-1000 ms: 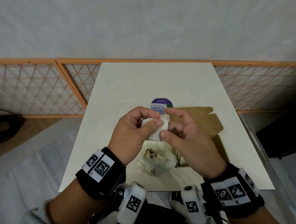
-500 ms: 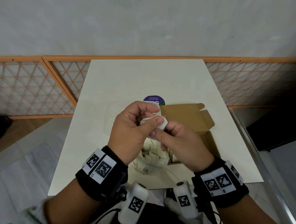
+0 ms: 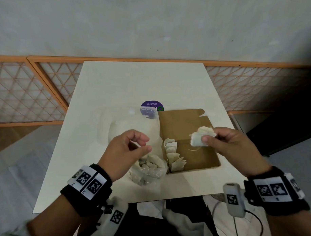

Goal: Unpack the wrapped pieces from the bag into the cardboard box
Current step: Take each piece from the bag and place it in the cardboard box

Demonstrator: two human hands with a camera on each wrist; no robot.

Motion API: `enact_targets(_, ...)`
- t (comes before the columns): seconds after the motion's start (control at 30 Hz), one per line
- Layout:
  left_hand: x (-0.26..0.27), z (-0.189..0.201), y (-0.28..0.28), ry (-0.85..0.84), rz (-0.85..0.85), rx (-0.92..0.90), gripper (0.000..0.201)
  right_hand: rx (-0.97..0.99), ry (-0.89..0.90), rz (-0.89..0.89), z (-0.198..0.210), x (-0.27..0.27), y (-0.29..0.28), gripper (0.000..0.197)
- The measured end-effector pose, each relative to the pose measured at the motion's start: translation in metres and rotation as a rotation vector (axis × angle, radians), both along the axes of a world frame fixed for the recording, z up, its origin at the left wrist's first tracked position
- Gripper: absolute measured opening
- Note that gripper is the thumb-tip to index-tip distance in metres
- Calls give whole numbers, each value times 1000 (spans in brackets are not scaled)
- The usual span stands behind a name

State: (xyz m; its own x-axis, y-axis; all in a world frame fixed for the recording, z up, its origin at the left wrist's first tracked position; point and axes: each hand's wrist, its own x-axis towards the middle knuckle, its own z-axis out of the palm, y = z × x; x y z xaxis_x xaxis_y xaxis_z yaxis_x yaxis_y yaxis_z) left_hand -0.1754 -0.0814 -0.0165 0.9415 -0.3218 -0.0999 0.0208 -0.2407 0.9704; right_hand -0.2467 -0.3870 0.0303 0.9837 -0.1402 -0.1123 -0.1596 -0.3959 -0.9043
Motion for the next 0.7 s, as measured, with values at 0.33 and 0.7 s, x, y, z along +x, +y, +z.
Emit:
enact_targets(0.33,-6,-53,22,-106,-197,586,2,-478,326,136,-111,35,-19,38)
enact_targets(0.7,-7,-75,27,-67,-227,587,7,-411,300,-65,-152,70,9,13)
